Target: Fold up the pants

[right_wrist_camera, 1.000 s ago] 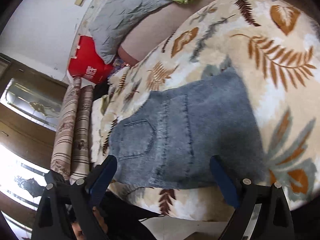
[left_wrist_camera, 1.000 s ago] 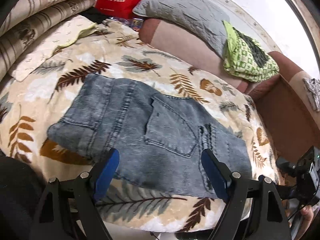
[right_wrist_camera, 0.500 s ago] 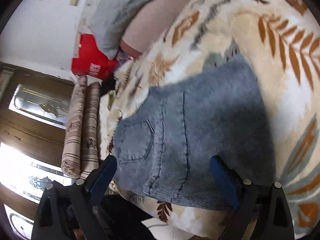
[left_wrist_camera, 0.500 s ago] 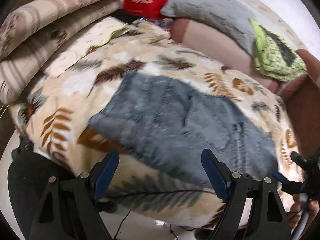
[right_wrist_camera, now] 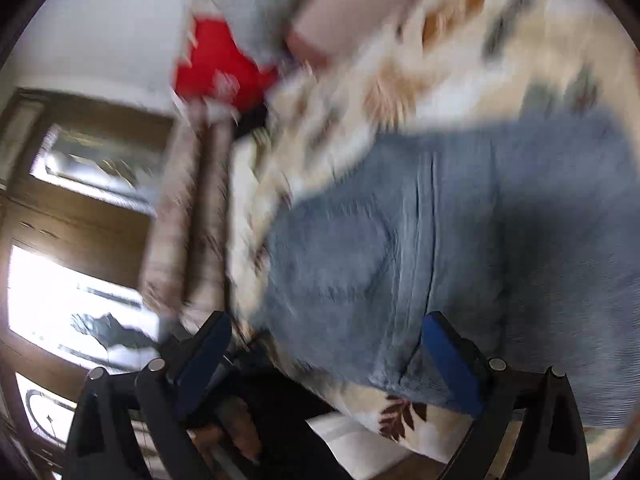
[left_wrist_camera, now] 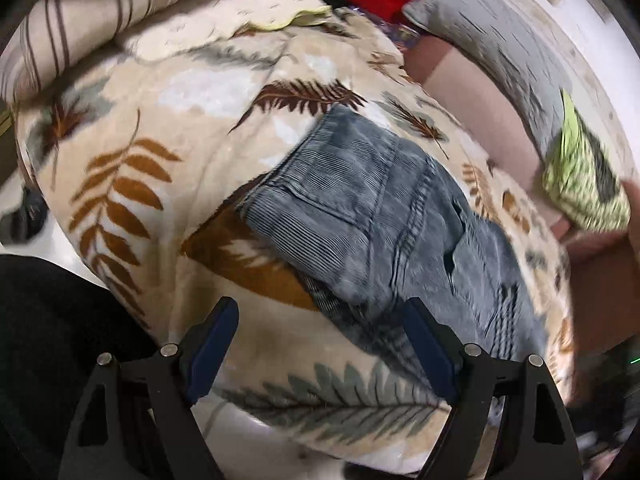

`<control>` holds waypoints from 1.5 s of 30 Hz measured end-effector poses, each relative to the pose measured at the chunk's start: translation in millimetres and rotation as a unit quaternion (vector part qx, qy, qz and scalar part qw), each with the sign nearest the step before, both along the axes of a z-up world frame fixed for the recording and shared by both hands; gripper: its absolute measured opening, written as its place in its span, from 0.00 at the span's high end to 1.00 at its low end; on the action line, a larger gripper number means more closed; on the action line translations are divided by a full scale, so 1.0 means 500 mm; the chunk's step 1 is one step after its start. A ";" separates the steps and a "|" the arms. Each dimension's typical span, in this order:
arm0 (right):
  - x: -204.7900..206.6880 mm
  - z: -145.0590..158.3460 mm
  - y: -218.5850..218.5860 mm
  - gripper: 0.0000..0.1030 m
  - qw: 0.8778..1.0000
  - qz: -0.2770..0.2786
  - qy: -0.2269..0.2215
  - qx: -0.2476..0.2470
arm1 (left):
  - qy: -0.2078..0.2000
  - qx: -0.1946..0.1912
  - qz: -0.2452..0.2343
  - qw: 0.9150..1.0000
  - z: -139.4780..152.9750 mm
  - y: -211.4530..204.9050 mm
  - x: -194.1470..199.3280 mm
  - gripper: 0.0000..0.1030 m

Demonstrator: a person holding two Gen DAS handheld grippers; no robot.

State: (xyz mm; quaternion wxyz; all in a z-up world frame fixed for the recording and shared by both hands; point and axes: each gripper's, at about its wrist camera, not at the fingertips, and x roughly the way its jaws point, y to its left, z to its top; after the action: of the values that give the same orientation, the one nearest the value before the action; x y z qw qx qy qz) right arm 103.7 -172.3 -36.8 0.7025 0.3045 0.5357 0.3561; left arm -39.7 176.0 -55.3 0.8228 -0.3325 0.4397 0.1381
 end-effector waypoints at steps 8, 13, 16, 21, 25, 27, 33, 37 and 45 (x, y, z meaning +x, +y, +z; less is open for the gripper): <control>0.078 0.108 0.091 0.06 0.987 0.053 -0.069 -0.134 | -0.021 -0.052 0.019 0.998 -0.012 0.040 0.035 0.18; 0.257 0.117 0.146 0.11 0.965 0.057 -0.098 -0.235 | -0.020 -0.026 0.025 0.999 -0.022 0.045 0.063 0.19; 0.334 0.061 0.199 0.28 0.945 0.100 -0.083 -0.300 | -0.023 -0.003 0.019 1.000 -0.025 0.045 0.069 0.19; 0.360 -0.003 0.237 0.87 0.925 0.135 -0.077 -0.347 | -0.024 0.028 0.009 0.999 -0.024 0.047 0.075 0.25; 0.358 0.049 0.246 0.98 0.910 0.122 -0.134 -0.373 | -0.022 0.047 0.006 0.999 -0.027 0.045 0.080 0.30; 0.373 0.033 0.248 0.98 0.909 0.115 -0.127 -0.380 | -0.021 0.056 0.003 0.998 -0.028 0.043 0.084 0.30; 0.384 0.030 0.208 0.91 0.925 0.059 -0.117 -0.357 | -0.024 0.068 -0.006 0.997 -0.028 0.041 0.080 0.30; 0.335 0.103 0.175 0.87 0.941 0.046 -0.125 -0.312 | -0.024 0.072 -0.006 0.997 -0.027 0.039 0.079 0.30; 0.311 0.056 0.178 0.63 0.970 0.046 -0.057 -0.232 | -0.027 0.073 -0.009 0.997 -0.027 0.038 0.076 0.30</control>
State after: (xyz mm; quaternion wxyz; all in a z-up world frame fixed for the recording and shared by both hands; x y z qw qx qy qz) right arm 259.2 -83.5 -8.6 0.7659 0.0876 0.5765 0.2711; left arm -1.6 195.0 -68.8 0.8576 -0.2714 0.4089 0.1536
